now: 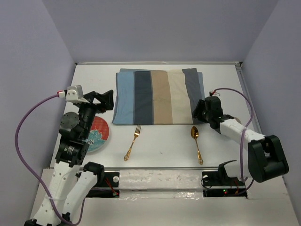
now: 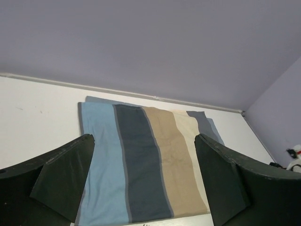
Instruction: Set the dinner table for one person
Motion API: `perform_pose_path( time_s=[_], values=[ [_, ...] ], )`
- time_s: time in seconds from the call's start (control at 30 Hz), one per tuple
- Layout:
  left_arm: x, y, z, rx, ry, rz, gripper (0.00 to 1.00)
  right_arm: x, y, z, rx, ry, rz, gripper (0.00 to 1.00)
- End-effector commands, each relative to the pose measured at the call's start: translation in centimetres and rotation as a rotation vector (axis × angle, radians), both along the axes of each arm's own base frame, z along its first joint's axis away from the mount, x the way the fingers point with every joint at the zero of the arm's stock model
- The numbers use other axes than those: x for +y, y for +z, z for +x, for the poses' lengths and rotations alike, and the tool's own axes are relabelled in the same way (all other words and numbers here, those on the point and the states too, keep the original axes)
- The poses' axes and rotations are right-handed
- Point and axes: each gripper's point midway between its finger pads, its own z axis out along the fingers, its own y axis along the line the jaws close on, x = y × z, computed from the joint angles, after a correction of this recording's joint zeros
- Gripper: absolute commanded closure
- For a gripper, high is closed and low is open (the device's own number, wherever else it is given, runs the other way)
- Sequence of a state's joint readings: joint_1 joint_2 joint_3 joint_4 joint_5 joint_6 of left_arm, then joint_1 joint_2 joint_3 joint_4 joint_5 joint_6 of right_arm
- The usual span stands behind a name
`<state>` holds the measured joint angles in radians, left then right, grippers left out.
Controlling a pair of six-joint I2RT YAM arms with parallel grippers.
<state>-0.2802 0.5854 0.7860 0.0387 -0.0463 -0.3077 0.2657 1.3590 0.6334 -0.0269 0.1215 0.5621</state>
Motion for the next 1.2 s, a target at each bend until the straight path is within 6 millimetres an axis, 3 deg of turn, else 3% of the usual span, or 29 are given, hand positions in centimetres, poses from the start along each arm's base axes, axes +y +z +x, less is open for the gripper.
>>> perform_pose_path(
  time_s=[0.0, 0.1, 0.13, 0.17, 0.2, 0.27, 0.3, 0.33, 0.37, 0.4, 0.43, 0.47, 0.5, 0.6, 0.63, 0.67, 0.77, 0.8, 0.9, 1.17],
  values=[
    [1.4, 3.0, -1.4, -0.092, 0.049, 0.043, 0.01, 5.7, 10.8, 2.0, -0.279, 0.185, 0.093, 0.36],
    [1.7, 4.6, -2.2, -0.143, 0.054, 0.031, 0.01, 10.3, 13.0, 0.8, -0.297, 0.290, 0.163, 0.26],
    [1.9, 4.8, -2.4, -0.154, 0.062, 0.027, 0.01, 13.8, 14.3, -0.2, -0.333, 0.374, 0.210, 0.24],
    [2.4, 4.9, -2.5, -0.169, 0.088, 0.022, 0.01, 16.0, 14.3, -0.4, -0.326, 0.407, 0.236, 0.22],
    [2.5, 3.6, -2.1, -0.151, 0.102, 0.030, 0.01, 19.4, 14.7, -1.9, -0.336, 0.482, 0.267, 0.22],
    [3.7, 3.2, -2.2, -0.170, 0.166, 0.011, 0.01, 23.4, 15.8, -2.6, -0.342, 0.543, 0.317, 0.21],
    [3.9, 2.7, -2.1, -0.160, 0.177, 0.008, 0.01, 25.6, 13.8, -2.9, -0.292, 0.576, 0.317, 0.21],
    [4.1, 2.5, -2.2, -0.159, 0.183, 0.009, 0.01, 27.5, 13.7, -3.4, -0.284, 0.609, 0.336, 0.22],
    [4.3, 2.3, -2.4, -0.165, 0.186, 0.007, 0.01, 30.9, 15.4, -5.1, -0.298, 0.683, 0.405, 0.22],
    [4.4, 2.2, -2.4, -0.165, 0.193, 0.008, 0.01, 32.2, 13.9, -6.0, -0.270, 0.715, 0.400, 0.22],
    [4.5, 2.2, -2.5, -0.169, 0.196, 0.008, 0.01, 34.7, 13.4, -6.0, -0.252, 0.737, 0.427, 0.22],
    [4.7, 2.4, -2.8, -0.177, 0.203, 0.007, 0.01, 37.5, 14.9, -7.2, -0.263, 0.778, 0.470, 0.22],
    [4.6, 2.4, -2.9, -0.179, 0.198, 0.006, 0.01, 39.2, 12.4, -7.6, -0.217, 0.792, 0.455, 0.22],
    [4.7, 2.9, -3.4, -0.199, 0.196, -0.002, 0.01, 43.2, 11.1, -9.8, -0.159, 0.823, 0.498, 0.22],
    [4.8, 3.0, -3.6, -0.206, 0.196, -0.006, 0.01, 44.4, 11.5, -9.7, -0.162, 0.818, 0.521, 0.23],
    [4.8, 3.1, -3.8, -0.214, 0.194, -0.010, 0.01, 45.4, 8.9, -9.9, -0.116, 0.812, 0.508, 0.23],
    [4.9, 3.5, -4.4, -0.232, 0.191, -0.019, 0.01, 47.5, 7.8, -10.3, -0.055, 0.808, 0.567, 0.24],
    [4.9, 3.6, -4.5, -0.237, 0.189, -0.021, 0.01, 47.9, 6.0, -10.1, -0.028, 0.794, 0.558, 0.25],
    [4.8, 4.1, -5.0, -0.257, 0.180, -0.032, 0.01, 48.7, 4.5, -9.7, 0.009, 0.756, 0.578, 0.28],
    [4.5, 4.4, -5.6, -0.272, 0.159, -0.040, 0.01, 50.4, 2.2, -9.5, 0.066, 0.737, 0.609, 0.43]
  ],
)
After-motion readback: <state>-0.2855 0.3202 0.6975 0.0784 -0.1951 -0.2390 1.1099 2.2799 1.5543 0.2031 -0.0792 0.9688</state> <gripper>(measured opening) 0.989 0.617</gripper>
